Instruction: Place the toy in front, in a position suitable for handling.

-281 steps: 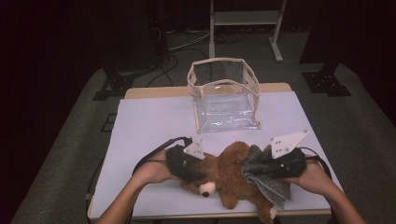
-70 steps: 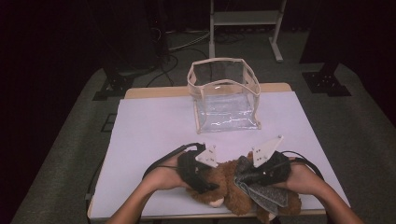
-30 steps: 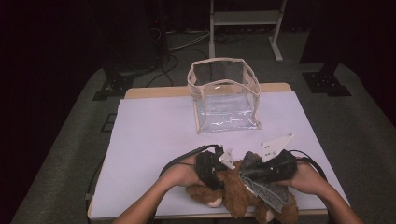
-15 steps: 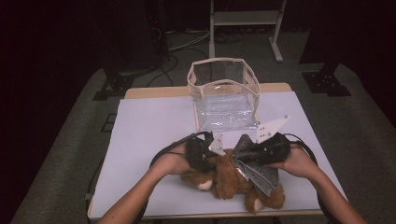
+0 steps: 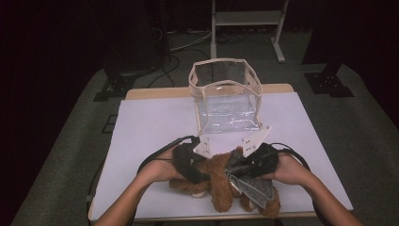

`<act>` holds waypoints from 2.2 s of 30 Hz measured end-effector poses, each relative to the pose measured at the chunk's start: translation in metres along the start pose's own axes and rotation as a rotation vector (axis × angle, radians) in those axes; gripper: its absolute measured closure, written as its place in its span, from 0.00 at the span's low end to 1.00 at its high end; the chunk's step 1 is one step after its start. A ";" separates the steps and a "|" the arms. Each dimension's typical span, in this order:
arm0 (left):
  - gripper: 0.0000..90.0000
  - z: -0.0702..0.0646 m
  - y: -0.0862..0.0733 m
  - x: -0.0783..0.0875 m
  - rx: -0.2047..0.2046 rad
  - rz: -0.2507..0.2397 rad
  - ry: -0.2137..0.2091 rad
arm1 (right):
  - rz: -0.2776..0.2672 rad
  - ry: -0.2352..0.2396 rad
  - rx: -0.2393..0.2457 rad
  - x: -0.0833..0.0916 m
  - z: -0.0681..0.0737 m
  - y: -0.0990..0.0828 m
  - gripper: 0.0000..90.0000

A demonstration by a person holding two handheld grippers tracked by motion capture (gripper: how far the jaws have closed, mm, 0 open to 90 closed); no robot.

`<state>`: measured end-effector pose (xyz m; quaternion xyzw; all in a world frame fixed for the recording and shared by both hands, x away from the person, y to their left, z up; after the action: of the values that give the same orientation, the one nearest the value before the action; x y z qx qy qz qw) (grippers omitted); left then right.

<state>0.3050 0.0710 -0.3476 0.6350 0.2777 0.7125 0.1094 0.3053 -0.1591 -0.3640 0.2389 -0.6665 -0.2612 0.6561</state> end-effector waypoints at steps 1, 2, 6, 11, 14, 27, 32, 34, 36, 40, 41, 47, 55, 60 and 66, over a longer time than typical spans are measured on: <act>0.33 0.000 -0.001 0.004 0.003 -0.001 -0.001 | 0.000 0.001 0.004 0.000 0.002 -0.001 0.85; 0.34 0.001 -0.002 0.008 0.012 0.000 0.004 | -0.003 0.001 0.008 0.000 0.004 -0.002 0.85; 0.39 0.005 -0.013 0.011 0.051 0.010 -0.030 | -0.009 0.007 0.015 0.001 0.012 -0.005 0.85; 0.43 0.000 -0.022 0.003 0.064 0.000 -0.047 | 0.006 0.008 0.042 0.009 0.015 0.003 0.84; 0.43 -0.003 -0.027 0.002 0.061 -0.012 -0.063 | -0.023 -0.044 0.088 0.018 0.016 0.022 0.84; 0.42 -0.009 -0.031 0.013 0.041 -0.066 -0.064 | -0.006 -0.020 0.082 -0.006 0.021 0.017 0.85; 0.37 0.000 -0.034 0.028 0.065 -0.066 -0.036 | -0.005 -0.021 0.059 -0.003 0.022 0.007 0.85; 0.37 0.001 -0.038 0.027 0.079 -0.048 -0.049 | 0.000 -0.023 0.058 -0.002 0.023 0.006 0.85; 0.40 -0.001 -0.043 0.019 0.077 -0.039 -0.062 | 0.005 -0.017 0.054 0.000 0.023 0.004 0.85; 0.45 -0.006 -0.045 0.012 0.069 -0.055 -0.070 | 0.022 -0.007 0.053 0.004 0.025 0.002 0.85; 0.46 -0.007 -0.045 0.010 0.062 -0.048 -0.070 | 0.035 -0.009 0.060 0.006 0.026 0.005 0.84; 0.47 -0.014 -0.040 0.004 0.021 -0.008 -0.064 | 0.001 -0.035 0.126 0.012 0.023 0.040 0.84; 0.48 -0.016 -0.050 0.003 0.047 -0.054 -0.071 | 0.004 -0.013 0.102 -0.003 0.021 0.026 0.84; 0.48 -0.017 -0.048 0.003 0.050 -0.057 -0.062 | -0.040 -0.035 0.015 0.023 0.027 -0.010 0.84; 0.48 -0.019 -0.043 0.003 0.040 -0.033 -0.051 | -0.027 -0.067 -0.054 0.042 0.037 -0.051 0.84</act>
<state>0.2772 0.1027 -0.3692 0.6505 0.2994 0.6884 0.1152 0.2659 -0.2239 -0.3665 0.2212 -0.6776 -0.2959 0.6359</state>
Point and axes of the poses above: each handheld gripper's, and its own axes: x roughly backward along the jaws, y roughly out of its top, z roughly to its left, the point moved 1 cm from there along -x, roughly forward along the jaws, and after that the axes turned 6 degrees about x, right-handed, at the moved point
